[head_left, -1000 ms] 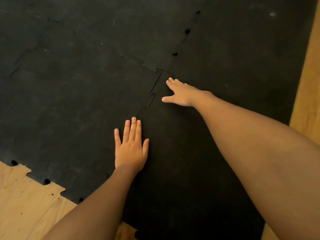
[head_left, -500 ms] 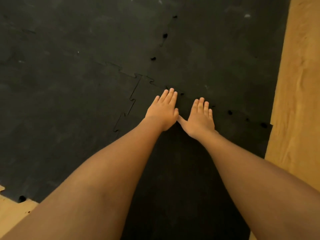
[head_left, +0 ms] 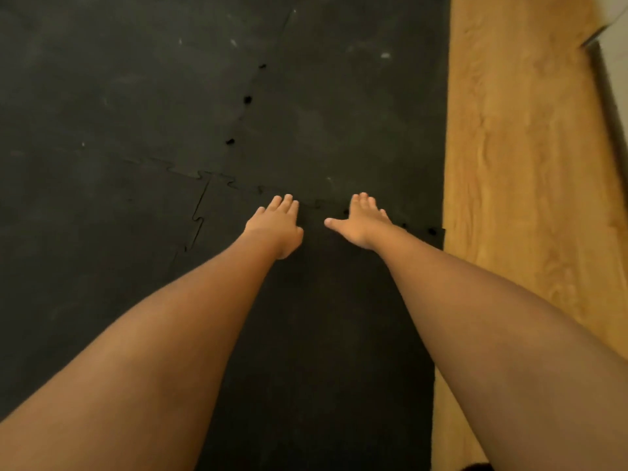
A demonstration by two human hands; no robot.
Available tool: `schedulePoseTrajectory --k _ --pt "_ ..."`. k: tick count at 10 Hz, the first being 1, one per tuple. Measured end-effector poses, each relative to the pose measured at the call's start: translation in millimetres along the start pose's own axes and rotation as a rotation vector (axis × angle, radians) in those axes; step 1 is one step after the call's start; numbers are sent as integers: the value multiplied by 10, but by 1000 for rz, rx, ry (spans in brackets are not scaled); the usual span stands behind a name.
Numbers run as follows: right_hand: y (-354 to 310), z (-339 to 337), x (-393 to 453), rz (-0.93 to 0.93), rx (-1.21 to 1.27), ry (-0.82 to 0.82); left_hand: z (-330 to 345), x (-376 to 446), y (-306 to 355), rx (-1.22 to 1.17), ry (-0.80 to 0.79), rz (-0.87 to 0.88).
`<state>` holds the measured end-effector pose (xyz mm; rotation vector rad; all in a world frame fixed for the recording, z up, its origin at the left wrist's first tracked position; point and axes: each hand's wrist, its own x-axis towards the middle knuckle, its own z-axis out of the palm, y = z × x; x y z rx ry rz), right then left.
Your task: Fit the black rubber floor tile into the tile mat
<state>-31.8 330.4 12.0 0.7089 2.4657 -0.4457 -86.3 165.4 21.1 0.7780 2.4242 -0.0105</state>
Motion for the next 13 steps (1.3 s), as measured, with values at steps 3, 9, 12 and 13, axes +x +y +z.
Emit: schedulePoseTrajectory --k 3,9,12,13 --pt "869 332 -196 105 -15 11 545 -4 706 -12 -3 157" --pt "1367 256 -456 255 117 90 522 104 966 80 73 332" --pt "1456 59 -420 227 -77 -42 508 296 1362 273 -59 365" --pt "1287 -289 -483 212 -64 -35 129 293 1329 301 -19 329"
